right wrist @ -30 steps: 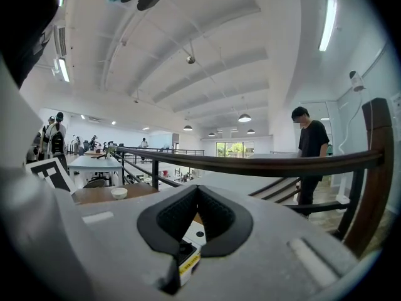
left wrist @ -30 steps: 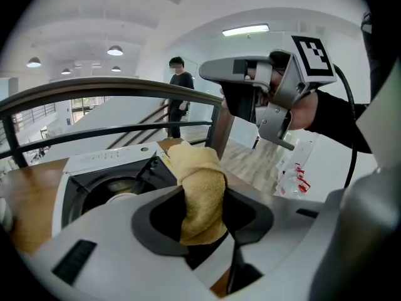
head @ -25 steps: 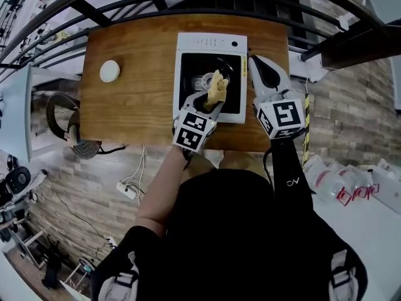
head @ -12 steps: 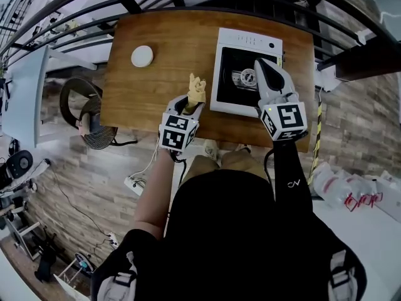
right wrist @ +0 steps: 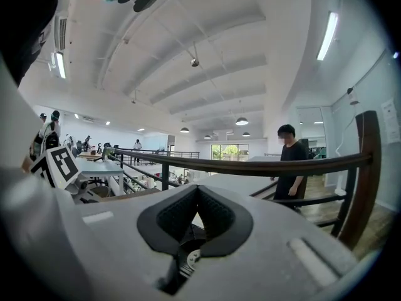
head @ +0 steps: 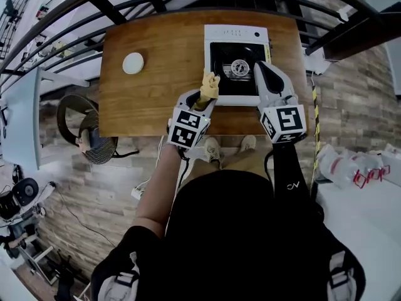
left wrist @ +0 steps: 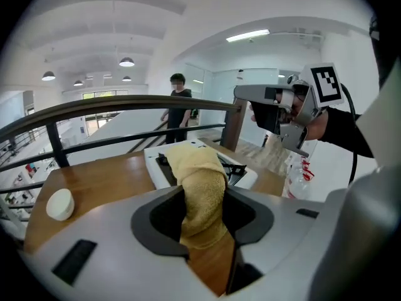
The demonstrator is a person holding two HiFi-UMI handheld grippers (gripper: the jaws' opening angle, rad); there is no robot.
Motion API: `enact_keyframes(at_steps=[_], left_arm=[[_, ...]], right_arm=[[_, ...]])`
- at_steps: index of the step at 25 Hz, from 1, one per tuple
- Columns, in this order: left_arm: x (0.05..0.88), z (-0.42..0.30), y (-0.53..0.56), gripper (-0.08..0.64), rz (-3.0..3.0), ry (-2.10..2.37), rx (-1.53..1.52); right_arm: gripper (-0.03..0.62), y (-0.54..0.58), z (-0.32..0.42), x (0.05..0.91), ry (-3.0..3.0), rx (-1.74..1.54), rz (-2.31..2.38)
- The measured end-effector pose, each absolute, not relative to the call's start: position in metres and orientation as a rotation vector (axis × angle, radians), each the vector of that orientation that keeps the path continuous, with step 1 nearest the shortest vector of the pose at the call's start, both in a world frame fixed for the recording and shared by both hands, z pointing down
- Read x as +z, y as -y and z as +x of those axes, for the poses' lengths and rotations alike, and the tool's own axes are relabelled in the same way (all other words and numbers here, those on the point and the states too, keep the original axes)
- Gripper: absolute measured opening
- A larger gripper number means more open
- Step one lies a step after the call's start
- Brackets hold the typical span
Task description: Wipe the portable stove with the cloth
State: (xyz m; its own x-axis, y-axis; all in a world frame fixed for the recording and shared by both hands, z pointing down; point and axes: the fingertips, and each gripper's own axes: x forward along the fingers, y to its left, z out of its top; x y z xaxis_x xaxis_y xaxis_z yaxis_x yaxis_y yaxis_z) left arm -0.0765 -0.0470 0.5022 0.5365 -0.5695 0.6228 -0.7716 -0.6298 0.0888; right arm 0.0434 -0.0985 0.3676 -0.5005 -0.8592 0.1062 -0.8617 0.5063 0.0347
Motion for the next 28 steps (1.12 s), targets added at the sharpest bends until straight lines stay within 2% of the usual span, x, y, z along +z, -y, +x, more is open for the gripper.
enact_keyframes(at_steps=[10,17,21,28], left_arm=[[0.507,0.083,0.028,0.153,2.615,0.740,0.841],[0.521,0.151,0.018,0.153,2.691,0.564,0.876],[0.529,0.146,0.016,0.153,2.687,0.614,0.911],[0.534,0.066,0.025,0.153,2.581,0.842,0.939]], right_arm=[[0.002,0.064,0.117,0.381,2.537,0.108,1.600],[0.002,0.046,0.154,0.404,2.467,0.165,1.646],[0.002,0.037,0.165,0.406,2.450,0.165,1.636],[0.002,0.058,0.126,0.395,2.537,0.130,1.507]])
